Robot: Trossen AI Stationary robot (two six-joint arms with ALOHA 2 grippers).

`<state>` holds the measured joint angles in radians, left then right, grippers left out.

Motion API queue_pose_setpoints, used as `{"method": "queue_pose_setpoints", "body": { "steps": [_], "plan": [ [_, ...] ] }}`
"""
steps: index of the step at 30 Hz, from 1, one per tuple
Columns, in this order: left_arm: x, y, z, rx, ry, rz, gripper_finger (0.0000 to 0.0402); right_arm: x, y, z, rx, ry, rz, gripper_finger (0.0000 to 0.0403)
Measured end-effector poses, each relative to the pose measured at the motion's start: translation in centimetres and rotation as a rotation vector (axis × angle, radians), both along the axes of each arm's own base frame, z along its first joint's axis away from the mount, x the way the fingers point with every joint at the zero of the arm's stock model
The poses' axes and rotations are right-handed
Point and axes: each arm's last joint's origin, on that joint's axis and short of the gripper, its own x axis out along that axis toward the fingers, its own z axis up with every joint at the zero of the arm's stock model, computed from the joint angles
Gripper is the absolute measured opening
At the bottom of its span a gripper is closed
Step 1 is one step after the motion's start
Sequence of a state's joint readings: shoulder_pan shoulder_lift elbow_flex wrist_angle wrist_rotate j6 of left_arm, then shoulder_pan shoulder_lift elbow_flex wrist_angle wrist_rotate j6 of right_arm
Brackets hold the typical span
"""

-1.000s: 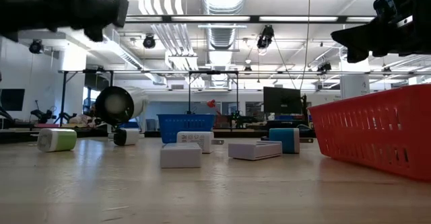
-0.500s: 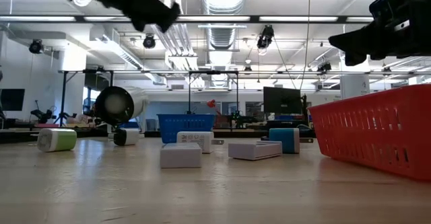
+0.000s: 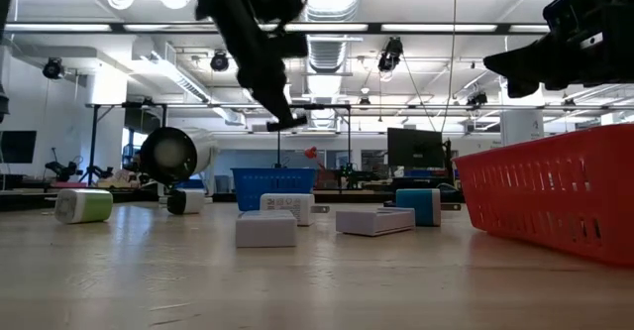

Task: Pick & Place Office items
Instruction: Put the black digital clock into the blue bin

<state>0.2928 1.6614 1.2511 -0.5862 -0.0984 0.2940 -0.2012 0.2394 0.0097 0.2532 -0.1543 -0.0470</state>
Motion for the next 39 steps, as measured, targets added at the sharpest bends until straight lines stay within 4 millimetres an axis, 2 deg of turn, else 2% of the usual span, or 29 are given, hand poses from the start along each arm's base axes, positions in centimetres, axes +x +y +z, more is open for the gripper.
{"method": "queue_pose_setpoints", "body": {
  "steps": [5, 13, 22, 31, 39],
  "plan": [
    [1.5, 1.3, -2.8, 0.046, 0.121, 0.029, 0.0136, 0.0, 0.0, -0.1, -0.002, 0.015, 0.0, 0.0008],
    [2.1, 2.3, -5.8, 0.036, 0.206, 0.043, 0.0136, 0.0, 0.0, -0.1, -0.006, 0.015, 0.0, 0.0008],
    [2.3, 2.5, -6.9, 0.018, 0.224, 0.033, 0.0136, 0.0, 0.0, -0.1, -0.005, 0.012, 0.001, 0.0008],
    [2.6, 2.6, -9.0, 0.003, 0.293, 0.008, 0.0136, 0.0, 0.0, -0.1, -0.003, 0.011, 0.001, 0.0008],
    [2.6, 2.6, -9.4, 0.001, 0.301, 0.007, 0.0193, 0.0, 0.0, -0.1, -0.003, 0.011, 0.001, 0.0008]
  ]
}}
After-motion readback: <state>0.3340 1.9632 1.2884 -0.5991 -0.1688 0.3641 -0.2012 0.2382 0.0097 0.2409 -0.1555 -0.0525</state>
